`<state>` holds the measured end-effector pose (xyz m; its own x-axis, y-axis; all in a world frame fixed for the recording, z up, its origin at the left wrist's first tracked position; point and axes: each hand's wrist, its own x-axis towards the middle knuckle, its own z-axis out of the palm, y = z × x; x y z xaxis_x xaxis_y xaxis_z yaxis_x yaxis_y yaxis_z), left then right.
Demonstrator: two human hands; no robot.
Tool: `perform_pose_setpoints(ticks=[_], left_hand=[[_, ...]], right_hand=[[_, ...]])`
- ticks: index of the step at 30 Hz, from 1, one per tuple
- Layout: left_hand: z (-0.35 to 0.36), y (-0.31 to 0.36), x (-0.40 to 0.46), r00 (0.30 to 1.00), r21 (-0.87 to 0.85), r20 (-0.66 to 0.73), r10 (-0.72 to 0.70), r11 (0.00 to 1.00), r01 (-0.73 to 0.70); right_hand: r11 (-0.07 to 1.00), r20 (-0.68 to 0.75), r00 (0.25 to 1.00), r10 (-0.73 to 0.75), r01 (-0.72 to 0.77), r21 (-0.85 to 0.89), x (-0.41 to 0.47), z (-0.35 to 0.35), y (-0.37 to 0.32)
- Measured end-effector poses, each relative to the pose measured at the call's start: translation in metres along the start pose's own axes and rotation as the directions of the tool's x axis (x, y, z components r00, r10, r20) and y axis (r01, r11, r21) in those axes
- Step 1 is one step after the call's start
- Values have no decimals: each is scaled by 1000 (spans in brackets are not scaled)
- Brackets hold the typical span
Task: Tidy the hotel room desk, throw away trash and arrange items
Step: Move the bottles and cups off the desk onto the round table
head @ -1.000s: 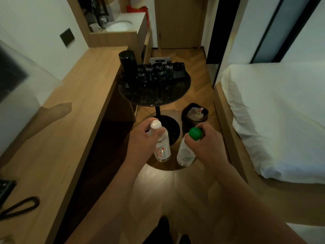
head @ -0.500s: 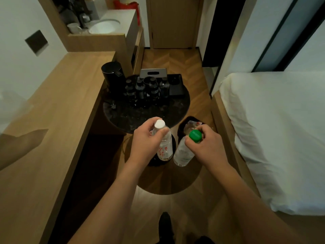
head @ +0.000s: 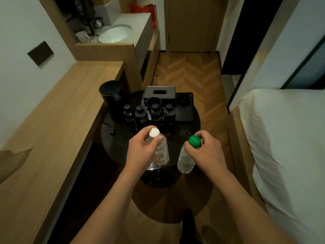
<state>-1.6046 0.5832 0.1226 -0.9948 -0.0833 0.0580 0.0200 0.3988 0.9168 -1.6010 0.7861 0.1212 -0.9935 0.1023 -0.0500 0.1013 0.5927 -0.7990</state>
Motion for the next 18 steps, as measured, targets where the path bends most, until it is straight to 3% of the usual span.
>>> perform_pose_setpoints(ticks=[10, 18], left_hand=[[-29, -43, 71, 959, 48, -257, -115, 990, 132], [-72, -86, 118, 934, 42, -308, -180, 978, 203]], right_hand=[[993, 221, 969, -114, 109, 35, 105, 53, -19], [980, 351, 919, -176, 197, -25, 153, 130, -49]])
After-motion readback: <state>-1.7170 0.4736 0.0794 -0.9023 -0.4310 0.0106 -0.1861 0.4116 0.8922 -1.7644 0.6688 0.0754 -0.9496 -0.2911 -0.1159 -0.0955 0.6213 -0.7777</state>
